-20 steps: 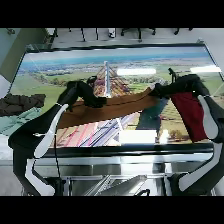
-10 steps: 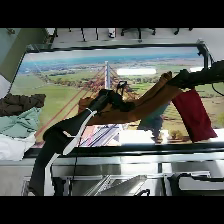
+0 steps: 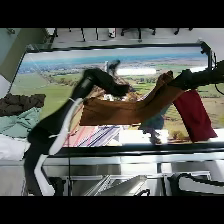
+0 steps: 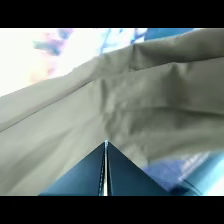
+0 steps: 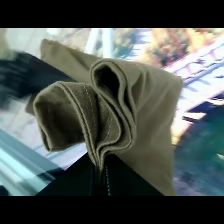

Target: Fold the shirts.

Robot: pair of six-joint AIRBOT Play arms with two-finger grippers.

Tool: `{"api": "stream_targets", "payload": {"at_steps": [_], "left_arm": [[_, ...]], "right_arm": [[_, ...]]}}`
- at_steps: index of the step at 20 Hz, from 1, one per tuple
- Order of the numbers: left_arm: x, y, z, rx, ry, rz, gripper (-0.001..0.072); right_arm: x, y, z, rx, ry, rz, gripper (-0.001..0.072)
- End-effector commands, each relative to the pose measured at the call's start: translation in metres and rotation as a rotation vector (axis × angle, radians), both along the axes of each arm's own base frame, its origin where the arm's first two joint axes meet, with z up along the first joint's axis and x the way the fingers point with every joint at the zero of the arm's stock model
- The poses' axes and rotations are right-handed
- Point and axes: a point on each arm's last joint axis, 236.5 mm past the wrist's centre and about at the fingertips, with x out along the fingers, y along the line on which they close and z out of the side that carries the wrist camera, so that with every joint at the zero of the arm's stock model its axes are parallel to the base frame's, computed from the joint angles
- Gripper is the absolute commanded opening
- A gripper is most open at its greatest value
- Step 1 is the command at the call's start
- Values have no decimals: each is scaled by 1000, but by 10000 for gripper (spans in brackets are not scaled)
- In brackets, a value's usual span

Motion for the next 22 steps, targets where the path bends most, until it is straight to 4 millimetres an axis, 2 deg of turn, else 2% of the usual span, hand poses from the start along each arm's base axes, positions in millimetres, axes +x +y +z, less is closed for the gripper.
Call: {"api": "stream_targets", "payload": {"at_steps": [1,2,3,4,6,7,8,9,10,11,12,13,15,17,19,20,21,22], "left_arm": [[4,128,129,-39,-155,176,20],[-1,172,173,-61,-246,267,20],[-13,214,210,-70,-324,354,20],[-29,249,237,-69,-384,428,20],[-62,308,268,-38,-482,559,20],[-77,331,274,-15,-511,615,20],[-89,348,275,7,-527,657,20],[-99,363,272,33,-538,689,19],[-107,372,267,46,-541,718,20],[-111,380,261,51,-539,748,19],[-113,383,255,55,-544,760,20],[-114,384,250,55,-547,768,20],[-116,383,246,59,-563,764,20],[-114,375,245,53,-566,740,20],[-112,364,247,45,-566,706,20],[-110,357,248,39,-566,683,20],[-107,350,249,34,-565,660,20],[-103,344,251,28,-565,639,20]], "right_arm": [[8,49,12,53,-31,27,19],[11,79,14,58,-56,49,20],[15,113,16,68,-84,67,19],[18,156,17,80,-126,87,20],[19,247,4,107,-196,117,21],[19,290,-13,112,-226,114,21],[19,333,-38,111,-255,97,23],[18,367,-67,100,-282,73,107],[14,396,-101,80,-297,51,417],[7,413,-132,57,-286,55,587],[-1,420,-155,37,-248,78,580],[-4,416,-163,21,-225,102,580],[12,381,-149,-16,-216,133,580],[41,315,-111,-22,-199,102,580],[60,239,-78,-22,-156,56,581],[63,199,-72,-35,-108,26,582],[63,159,-76,-63,-42,-9,584],[57,122,-88,-91,45,-32,585]]}}
